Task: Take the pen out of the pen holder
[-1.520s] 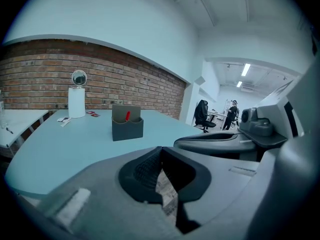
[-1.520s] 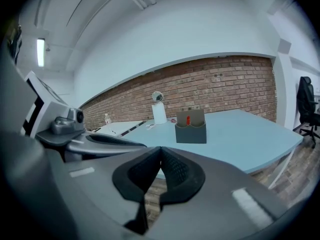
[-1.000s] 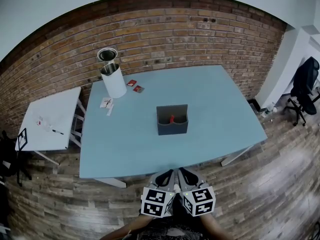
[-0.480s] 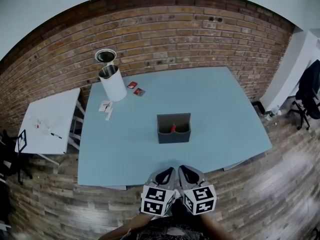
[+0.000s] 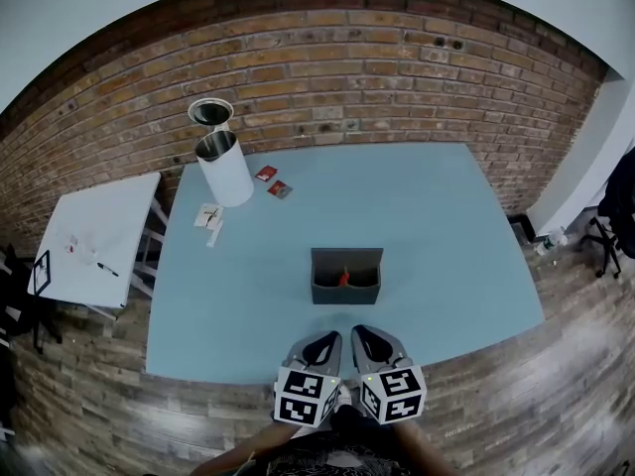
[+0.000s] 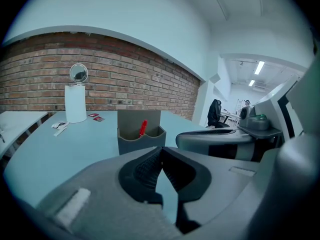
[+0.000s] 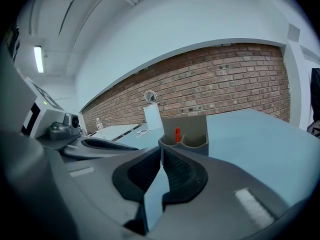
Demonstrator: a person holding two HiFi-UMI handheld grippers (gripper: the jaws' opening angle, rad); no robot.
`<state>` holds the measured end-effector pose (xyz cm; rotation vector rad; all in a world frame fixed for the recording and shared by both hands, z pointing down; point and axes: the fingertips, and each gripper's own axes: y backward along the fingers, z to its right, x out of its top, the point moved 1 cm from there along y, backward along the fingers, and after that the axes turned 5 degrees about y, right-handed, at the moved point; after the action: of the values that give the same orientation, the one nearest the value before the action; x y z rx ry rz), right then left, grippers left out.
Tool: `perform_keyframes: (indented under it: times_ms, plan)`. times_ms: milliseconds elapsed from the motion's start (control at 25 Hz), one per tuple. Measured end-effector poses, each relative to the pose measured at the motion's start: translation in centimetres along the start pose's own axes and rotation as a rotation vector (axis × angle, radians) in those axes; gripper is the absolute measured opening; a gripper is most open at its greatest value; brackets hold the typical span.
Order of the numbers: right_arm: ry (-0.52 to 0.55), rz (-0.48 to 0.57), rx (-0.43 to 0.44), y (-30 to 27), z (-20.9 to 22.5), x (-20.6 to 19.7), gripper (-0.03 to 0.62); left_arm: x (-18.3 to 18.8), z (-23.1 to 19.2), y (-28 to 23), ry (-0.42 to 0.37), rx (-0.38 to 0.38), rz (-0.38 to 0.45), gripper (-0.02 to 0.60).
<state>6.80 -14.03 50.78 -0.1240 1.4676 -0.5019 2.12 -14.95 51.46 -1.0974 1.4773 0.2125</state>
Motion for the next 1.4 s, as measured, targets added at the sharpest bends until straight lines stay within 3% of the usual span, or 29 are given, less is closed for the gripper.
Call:
perform_keyframes:
  times_ms: [1080, 1320, 1400]
  plan:
    - [0.025, -0.024, 0.066, -10.4, 3.8, 1.9, 0.101, 2.5, -5.5, -4.8, 0.029, 0.109, -0.011, -0.006]
    - [0.044, -0.038, 0.068, -11.8, 4.1, 1.9, 0.100, 2.5, -6.5, -5.3, 0.040, 0.122, -0.016, -0.006]
    - [0.049, -0.043, 0.069, -12.0, 4.1, 1.9, 0.072, 2.6, -6.8, -5.4, 0.044, 0.123, -0.016, -0.006]
